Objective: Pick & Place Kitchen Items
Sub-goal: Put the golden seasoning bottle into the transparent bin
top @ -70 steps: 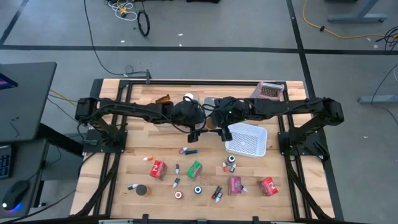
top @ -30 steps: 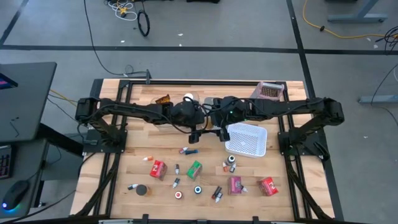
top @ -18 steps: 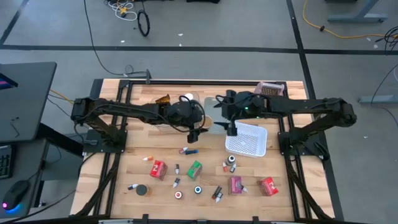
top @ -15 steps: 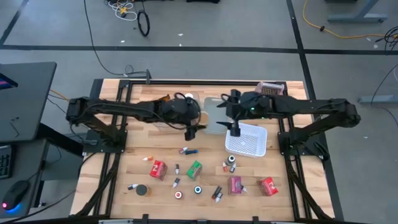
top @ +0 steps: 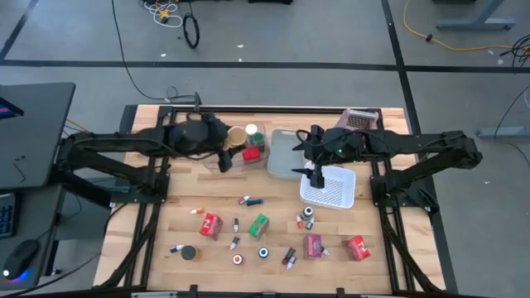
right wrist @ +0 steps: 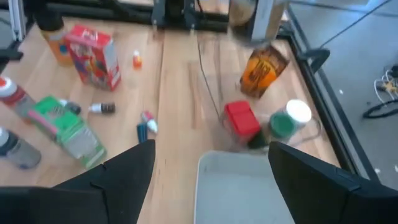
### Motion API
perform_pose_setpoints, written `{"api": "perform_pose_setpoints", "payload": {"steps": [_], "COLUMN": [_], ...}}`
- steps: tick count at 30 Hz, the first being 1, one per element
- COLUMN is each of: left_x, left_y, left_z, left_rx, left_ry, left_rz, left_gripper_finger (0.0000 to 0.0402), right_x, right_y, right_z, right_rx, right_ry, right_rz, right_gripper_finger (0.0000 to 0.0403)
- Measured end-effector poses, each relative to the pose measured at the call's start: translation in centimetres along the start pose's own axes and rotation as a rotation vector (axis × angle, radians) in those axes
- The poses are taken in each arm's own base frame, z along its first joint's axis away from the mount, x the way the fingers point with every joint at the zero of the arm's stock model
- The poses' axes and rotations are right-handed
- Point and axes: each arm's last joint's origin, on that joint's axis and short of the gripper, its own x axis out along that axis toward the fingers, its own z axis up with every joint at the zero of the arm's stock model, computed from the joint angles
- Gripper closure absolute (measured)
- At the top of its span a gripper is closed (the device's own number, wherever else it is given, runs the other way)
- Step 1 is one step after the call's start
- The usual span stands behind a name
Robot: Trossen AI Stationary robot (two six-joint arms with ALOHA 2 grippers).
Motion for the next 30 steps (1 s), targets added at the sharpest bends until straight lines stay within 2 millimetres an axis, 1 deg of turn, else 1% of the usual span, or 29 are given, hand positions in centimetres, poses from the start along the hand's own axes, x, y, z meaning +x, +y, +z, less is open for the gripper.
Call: {"api": "perform_pose_setpoints", "payload": {"steps": [2, 7, 10, 13, 19, 22, 25, 27, 30], "left_x": [0.2, 1.9, 2.9, 3.5, 4.0, 4.5, 5.7, 6.4, 7.4], "left_y": [0.2, 0.6, 1.1, 1.7, 2.9, 3.3, 3.6, 3.7, 3.8], "left_z": [-1.9, -6.8, -9.1, -10.8, -12.1, -12.6, -13.4, -14.1, -14.3], "left_rx": [-0.017, -0.072, -0.135, -0.173, -0.125, -0.187, -0.280, -0.301, -0.299], "left_ry": [0.023, 0.008, -0.037, -0.059, -0.045, -0.036, 0.007, 0.036, 0.018], "left_rz": [0.037, 0.106, 0.114, 0.143, 0.143, 0.134, 0.174, 0.216, 0.239], "left_gripper_finger": [0.0102, 0.0103, 0.0104, 0.0103, 0.0103, 0.0103, 0.0103, 0.0103, 0.0103], "right_x": [0.2, 1.1, 1.7, 2.4, 3.1, 3.4, 3.4, 3.5, 3.5], "right_y": [0.1, 0.1, 0.2, 0.3, 0.4, 0.4, 0.4, 0.4, 0.4], "right_z": [-0.2, 0.0, 0.0, -0.1, -0.1, 0.1, 0.2, 0.3, 0.2], "right_rx": [-0.003, -0.001, -0.002, -0.006, -0.040, -0.059, -0.065, -0.065, -0.071], "right_ry": [0.020, 0.010, 0.017, 0.028, 0.035, 0.011, -0.003, -0.006, 0.002], "right_rz": [0.002, 0.001, 0.001, 0.002, 0.004, 0.001, -0.001, -0.001, 0.000], "right_gripper_finger": [0.0080, 0.0080, 0.0080, 0.0080, 0.0080, 0.0080, 0.0080, 0.0080, 0.0080]}}
